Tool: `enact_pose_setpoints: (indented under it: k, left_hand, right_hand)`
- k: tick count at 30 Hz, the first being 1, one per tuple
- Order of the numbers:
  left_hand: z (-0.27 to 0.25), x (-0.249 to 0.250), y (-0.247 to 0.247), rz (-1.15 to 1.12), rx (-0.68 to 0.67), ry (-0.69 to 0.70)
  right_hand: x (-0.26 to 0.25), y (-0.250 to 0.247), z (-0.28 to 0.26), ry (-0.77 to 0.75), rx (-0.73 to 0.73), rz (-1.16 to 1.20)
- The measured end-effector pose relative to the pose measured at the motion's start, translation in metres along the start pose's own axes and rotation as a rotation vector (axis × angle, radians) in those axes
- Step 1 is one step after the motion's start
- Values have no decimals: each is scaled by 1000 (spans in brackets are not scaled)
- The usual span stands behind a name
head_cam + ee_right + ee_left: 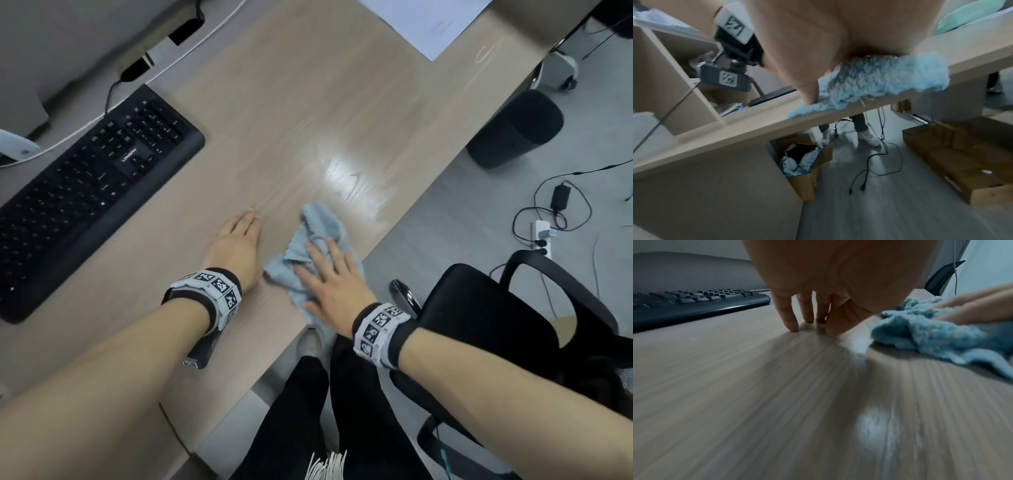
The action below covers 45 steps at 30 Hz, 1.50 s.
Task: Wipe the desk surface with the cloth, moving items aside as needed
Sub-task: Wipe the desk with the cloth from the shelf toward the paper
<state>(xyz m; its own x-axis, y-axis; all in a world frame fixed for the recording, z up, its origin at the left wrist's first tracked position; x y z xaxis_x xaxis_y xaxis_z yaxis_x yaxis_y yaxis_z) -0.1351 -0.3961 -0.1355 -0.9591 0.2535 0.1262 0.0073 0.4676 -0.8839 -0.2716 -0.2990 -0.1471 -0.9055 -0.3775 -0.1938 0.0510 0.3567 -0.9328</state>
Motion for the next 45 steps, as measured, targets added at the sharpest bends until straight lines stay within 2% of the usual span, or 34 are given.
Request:
enact_pose_setpoints:
  k: [2,6,9,15,23,36,42,45]
  left_hand:
    - [4,-1,-4,-28,6,-19]
    - [17,-1,-22,-86,49,-87]
    - [26,7,-29,-120,66,-100]
    - [65,43,-38,-115,68,-17]
    - [150,102,-74,-129,78,28]
    - [285,177,-127,-63,91,-16]
    - [311,196,-139,-71,70,-36]
    - [315,199,-136,-67,33,-57]
  right_hand:
    - [-2,3,-4,-39,28,-18]
    - [32,-2,-7,-75,30,-49]
    - [69,-9,-7,0,35,-20]
    - [158,-29,10,145,27,23]
    - [293,-70,48,282,47,48]
    - [520,-135,110,480,13,52]
    - [591,-164,133,556,28,21]
    - [592,-170,143,610,20,25]
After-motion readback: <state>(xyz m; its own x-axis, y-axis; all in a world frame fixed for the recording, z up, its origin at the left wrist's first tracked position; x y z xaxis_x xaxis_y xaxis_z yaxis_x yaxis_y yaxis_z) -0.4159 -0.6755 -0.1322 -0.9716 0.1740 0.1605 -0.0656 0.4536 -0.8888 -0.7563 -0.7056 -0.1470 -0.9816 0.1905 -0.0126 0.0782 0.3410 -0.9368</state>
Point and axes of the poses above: each hand's wrist, its own z-axis towards the middle knuckle, its own y-axis out of the palm, x = y × z, the point moved 10 cm from there along z, towards the middle knuckle, and after that the axes turned 1 degree about x, right-handed, at the moved point
